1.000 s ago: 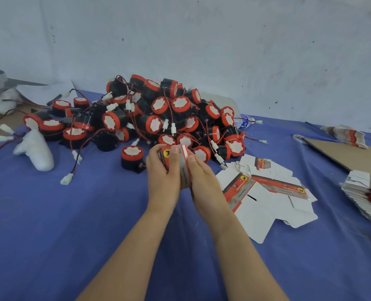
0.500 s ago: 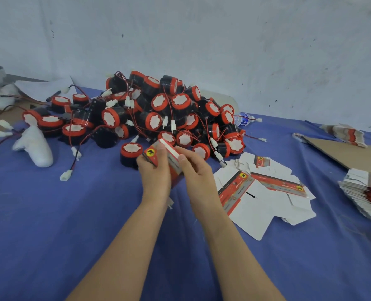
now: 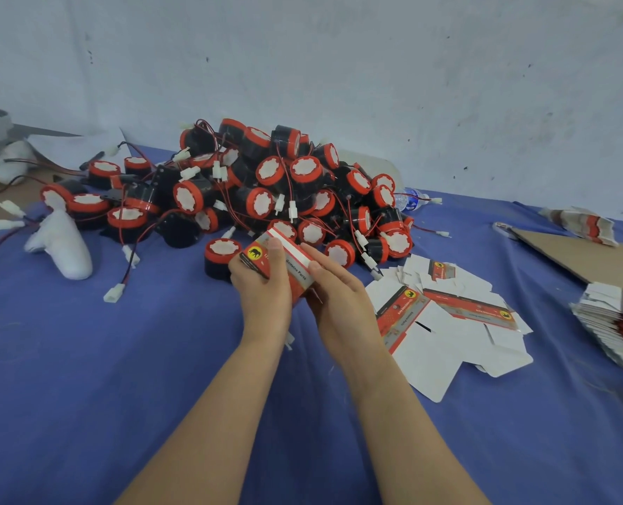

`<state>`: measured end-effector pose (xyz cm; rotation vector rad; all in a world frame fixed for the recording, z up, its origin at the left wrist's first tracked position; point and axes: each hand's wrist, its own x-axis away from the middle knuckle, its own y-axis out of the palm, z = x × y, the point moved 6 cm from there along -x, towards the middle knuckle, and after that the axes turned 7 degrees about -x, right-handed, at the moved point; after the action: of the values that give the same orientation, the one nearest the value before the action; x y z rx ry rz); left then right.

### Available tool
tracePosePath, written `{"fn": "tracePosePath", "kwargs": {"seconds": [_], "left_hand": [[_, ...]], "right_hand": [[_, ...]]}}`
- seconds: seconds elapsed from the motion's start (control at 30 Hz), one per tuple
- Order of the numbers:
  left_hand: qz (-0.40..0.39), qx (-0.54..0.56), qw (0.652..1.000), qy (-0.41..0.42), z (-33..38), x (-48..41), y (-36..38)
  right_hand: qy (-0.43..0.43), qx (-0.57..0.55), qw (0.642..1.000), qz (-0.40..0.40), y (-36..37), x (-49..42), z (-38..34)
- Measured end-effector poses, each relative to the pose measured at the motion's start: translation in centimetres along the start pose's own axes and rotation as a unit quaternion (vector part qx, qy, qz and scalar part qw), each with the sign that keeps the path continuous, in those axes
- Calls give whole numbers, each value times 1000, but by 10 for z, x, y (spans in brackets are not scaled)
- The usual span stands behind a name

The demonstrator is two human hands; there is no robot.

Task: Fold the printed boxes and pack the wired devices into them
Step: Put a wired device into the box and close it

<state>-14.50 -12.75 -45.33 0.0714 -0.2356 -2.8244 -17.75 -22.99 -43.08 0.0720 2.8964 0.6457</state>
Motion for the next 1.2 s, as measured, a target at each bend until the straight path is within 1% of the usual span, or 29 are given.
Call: {"fn": "tracePosePath", "kwargs": {"seconds": [0.07,0.1,0.17,0.2,0.4,0.5,0.6,0.67,0.7,0.77,0.8,0.87,0.9,0.97,1.03,1.1,1.13,1.2], "left_hand": [[20,12,1000,-8,0,-1,-4],[39,14,999,-10,0,-2,-8],[69,13,998,-7,2,-3,-15],[70,17,997,-5,4,-3,-15],[-3,34,999,-13,8,2,-3],[-55,16,998,-22,7,2,2],[-76,-28,996,-41,1,-2,1],[-93,-4,993,-75,-2,-2,1],[-95,3,991,-89,-4,-2,0],[-85,2,991,-99,-6,-3,-1],[-79,6,992,-97,-6,-4,-1],[-78,46,992,-93,-3,-2,1],[-81,61,992,-80,-1,0,3],[-100,42,993,-37,4,5,7],[-123,22,992,-15,4,8,12],[-138,39,990,-14,5,9,15],[-134,43,990,-11,7,8,14],[-107,45,993,-7,9,6,8]], "right_hand": [[-28,96,995,-15,6,1,-2],[-44,143,988,-37,11,3,-2],[-58,189,977,-76,22,5,2],[-58,192,977,-79,24,6,4],[-81,192,978,-28,15,6,-2],[-98,227,969,-5,10,4,-4],[-150,329,932,-7,7,4,-11],[-176,380,908,-18,7,6,-14],[-178,393,902,-25,8,7,-14],[-163,383,909,-30,10,8,-13],[-151,350,924,-21,8,8,-13],[-106,234,966,16,0,5,-11],[-72,191,978,31,-4,2,-8],[-17,186,982,41,-9,0,-1],[1,175,984,35,-11,-2,2],[8,113,993,29,-13,-3,3],[11,89,996,20,-14,-3,3],[22,93,995,-3,-16,-4,4]]}}
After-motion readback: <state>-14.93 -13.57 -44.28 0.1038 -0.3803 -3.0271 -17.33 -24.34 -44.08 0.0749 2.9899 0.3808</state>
